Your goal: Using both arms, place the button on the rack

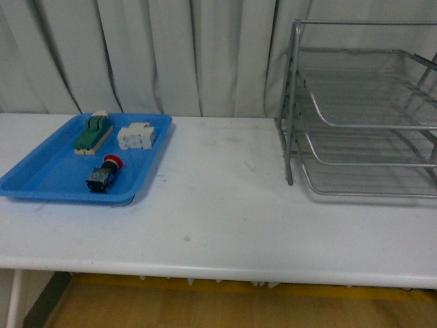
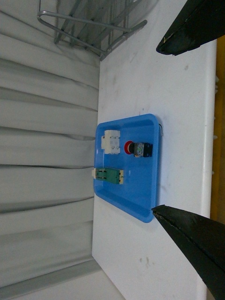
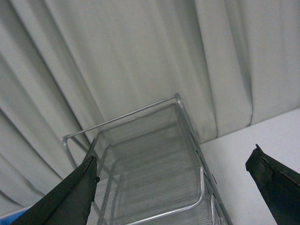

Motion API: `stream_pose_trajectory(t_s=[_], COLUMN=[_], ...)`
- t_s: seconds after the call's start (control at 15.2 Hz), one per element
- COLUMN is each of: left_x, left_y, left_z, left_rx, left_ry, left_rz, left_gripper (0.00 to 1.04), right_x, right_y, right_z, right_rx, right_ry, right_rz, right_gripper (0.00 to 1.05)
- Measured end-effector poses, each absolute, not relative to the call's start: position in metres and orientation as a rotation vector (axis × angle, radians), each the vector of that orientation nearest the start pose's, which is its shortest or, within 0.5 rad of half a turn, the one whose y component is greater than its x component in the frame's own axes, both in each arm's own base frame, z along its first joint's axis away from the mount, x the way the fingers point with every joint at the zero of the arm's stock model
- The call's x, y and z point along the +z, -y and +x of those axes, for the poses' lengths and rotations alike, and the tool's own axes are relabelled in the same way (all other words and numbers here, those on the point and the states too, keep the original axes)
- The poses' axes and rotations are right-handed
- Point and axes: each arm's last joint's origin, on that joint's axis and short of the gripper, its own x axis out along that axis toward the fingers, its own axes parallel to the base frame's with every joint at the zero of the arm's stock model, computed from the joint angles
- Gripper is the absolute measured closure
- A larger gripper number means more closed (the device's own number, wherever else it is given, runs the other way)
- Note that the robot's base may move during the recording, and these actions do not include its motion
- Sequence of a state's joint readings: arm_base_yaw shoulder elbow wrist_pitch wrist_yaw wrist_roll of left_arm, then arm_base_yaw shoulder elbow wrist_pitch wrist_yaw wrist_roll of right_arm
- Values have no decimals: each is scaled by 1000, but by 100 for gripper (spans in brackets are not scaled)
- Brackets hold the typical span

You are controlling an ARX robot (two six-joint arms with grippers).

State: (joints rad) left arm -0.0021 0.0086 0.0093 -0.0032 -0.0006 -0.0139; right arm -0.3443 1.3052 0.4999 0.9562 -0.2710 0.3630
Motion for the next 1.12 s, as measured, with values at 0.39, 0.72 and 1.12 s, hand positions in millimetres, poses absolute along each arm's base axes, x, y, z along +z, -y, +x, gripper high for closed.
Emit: stream_pose_trajectory(t_s=[0.39,0.72,1.12], left_x=[166,166,166], left_y=[0,0,0], left_z=[98,98,98], left_rx=[-2,-2,-2], left_ry=[-2,-2,-2], left_rz=[-14,-14,-14], left_gripper=[7,7,7], right_x=[168,101,62], right_y=[123,81,35], right_z=[312,338,357], right_rx=[-94,-38,-44], right_ry=[62,-85,-229], right_rz=[981,1552,1642], right_gripper=[6,6,6])
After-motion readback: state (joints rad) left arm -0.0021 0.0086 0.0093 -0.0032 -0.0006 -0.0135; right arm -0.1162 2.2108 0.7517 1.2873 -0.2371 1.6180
